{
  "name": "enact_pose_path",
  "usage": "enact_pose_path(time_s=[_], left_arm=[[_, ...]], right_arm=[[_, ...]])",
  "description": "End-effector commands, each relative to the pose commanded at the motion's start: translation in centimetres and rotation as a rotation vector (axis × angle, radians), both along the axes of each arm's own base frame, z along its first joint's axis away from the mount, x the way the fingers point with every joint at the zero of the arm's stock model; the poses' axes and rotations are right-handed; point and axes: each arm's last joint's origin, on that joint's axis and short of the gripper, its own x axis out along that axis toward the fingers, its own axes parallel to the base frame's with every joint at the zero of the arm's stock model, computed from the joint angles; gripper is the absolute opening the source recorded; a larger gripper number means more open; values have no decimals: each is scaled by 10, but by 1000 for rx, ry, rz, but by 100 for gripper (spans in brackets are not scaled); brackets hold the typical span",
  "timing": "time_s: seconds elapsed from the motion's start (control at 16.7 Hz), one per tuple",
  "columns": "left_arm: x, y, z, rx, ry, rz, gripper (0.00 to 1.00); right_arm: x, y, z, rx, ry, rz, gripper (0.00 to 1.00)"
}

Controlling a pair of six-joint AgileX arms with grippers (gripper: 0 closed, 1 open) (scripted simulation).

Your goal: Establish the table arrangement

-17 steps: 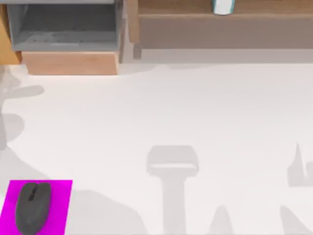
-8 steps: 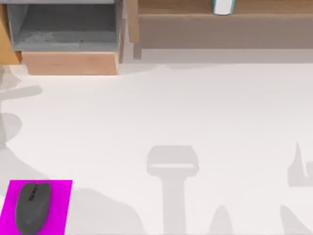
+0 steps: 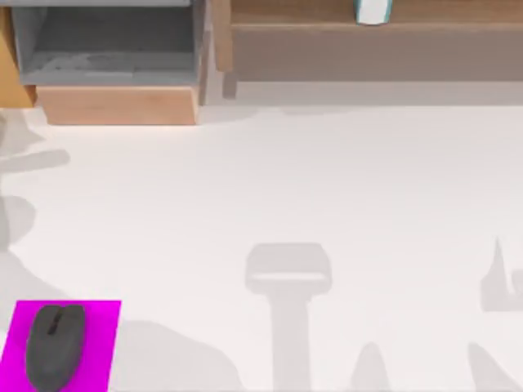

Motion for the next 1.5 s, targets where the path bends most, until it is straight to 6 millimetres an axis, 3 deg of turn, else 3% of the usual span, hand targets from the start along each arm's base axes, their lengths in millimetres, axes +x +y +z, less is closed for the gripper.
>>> enact_pose_path(time_s=[0.36,0.66,0.78,0.9,1.02,1.5], left_arm=[[-28,1,-1,1,3,3,100],[-27,-1,-3,-1,7,-1,100],[-26,-15,0,-35,20,-22,100],[-25,-46,2,-114,59,-67,100],[-25,-93,4,-222,123,-129,100],[-48,-337,5,-662,456,-278,100]], right_arm=[[0,0,0,0,0,0,100],[0,0,0,0,0,0,100],[0,0,0,0,0,0,100],[0,0,0,0,0,0,100],[0,0,0,0,0,0,100],[0,0,0,0,0,0,100]])
